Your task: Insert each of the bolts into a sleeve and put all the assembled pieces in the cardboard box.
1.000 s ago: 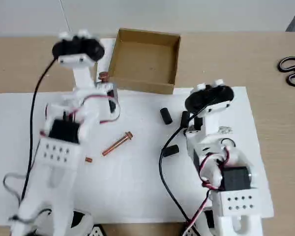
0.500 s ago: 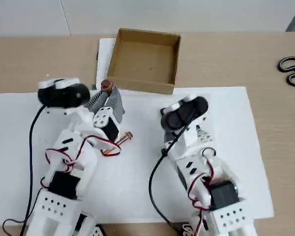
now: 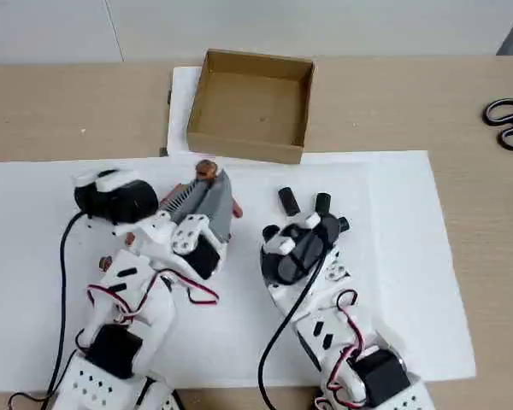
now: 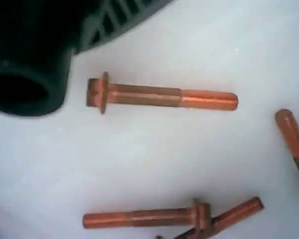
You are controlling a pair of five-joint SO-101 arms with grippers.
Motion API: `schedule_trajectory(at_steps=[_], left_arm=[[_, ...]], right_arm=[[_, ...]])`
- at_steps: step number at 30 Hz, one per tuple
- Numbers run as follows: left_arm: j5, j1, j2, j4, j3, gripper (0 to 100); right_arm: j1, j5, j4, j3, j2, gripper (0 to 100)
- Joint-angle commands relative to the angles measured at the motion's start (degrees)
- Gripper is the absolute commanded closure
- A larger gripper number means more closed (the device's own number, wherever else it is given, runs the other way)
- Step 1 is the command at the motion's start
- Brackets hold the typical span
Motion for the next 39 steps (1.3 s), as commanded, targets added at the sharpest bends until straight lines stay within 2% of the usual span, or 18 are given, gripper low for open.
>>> schedule_trajectory(at_steps=[1, 7, 14, 22, 28, 37, 39], left_arm=[[0.18, 3.08, -2.37, -1.67, -0.04, 100], [2.2, 6.51, -1.93, -1.58, -0.04, 100], [2.2, 6.51, -1.49, -1.41, -0.04, 100], [2.29, 8.7, -1.85, 3.52, -0.04, 100], [2.29, 11.52, -1.58, 3.78, -0.04, 100], [1.93, 10.9, -1.93, 4.31, -0.4, 100], [1.93, 9.05, -1.93, 4.13, -1.8, 100]], right_arm=[[-1.27, 0.53, -1.45, 0.35, -3.56, 99.7], [-2.42, 0.53, -1.45, 0.35, -3.3, 99.7], [-2.42, 0.53, -1.45, 0.35, -3.3, 99.7], [-2.33, 2.73, -1.54, -0.79, -3.38, 99.7], [-2.24, 2.81, -1.54, -0.97, -3.38, 99.7], [-2.15, 2.9, -3.38, -0.62, -3.3, 99.7], [-2.15, 2.73, -3.3, -0.26, -3.21, 99.7]])
